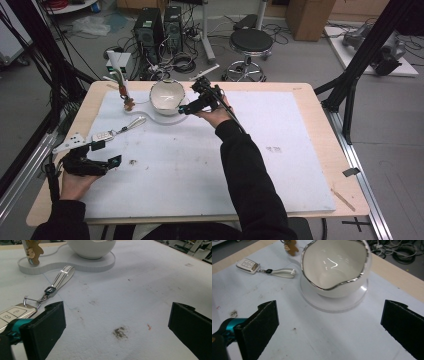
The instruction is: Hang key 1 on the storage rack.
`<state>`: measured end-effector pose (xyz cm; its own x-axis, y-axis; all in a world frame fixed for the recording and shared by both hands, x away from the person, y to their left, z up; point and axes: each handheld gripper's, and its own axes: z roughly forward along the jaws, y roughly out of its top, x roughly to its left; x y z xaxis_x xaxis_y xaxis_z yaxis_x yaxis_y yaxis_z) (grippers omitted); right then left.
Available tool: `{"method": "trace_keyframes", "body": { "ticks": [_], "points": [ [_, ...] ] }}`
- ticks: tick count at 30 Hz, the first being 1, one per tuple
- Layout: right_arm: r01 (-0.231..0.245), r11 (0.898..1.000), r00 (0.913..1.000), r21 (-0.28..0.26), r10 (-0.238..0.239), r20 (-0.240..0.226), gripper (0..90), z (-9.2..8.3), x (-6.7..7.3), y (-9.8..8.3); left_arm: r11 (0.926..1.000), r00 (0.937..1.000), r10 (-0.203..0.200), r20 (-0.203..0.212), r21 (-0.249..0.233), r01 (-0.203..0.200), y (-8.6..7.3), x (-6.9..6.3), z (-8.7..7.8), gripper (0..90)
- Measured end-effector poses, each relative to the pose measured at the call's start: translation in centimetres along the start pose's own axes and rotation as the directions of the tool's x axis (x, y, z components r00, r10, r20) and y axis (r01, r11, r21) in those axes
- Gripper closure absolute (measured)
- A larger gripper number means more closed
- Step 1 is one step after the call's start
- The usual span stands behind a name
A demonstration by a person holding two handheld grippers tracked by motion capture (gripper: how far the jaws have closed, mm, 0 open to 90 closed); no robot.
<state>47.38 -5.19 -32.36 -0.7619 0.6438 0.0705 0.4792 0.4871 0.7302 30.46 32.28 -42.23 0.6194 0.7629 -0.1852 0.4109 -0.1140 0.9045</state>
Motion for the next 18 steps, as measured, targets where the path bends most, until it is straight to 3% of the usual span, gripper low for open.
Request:
{"method": "trace_keyframes", "body": {
  "ticks": [13,18],
  "points": [
    [-0.049,0.998,0.9970,-0.031,0.051,0.059,0.7,-3.6,-2.6,-4.5,1.0000,1.0000,0.003,-0.005,0.008,-0.003,0.0,0.0,0.0,1.7],
    [-0.045,0.998,0.9958,-0.054,0.049,0.077,0.7,-5.2,-3.2,-6.1,0.9999,1.0000,0.005,-0.007,0.010,-0.005,0.0,0.0,0.0,1.7]
  ]
}}
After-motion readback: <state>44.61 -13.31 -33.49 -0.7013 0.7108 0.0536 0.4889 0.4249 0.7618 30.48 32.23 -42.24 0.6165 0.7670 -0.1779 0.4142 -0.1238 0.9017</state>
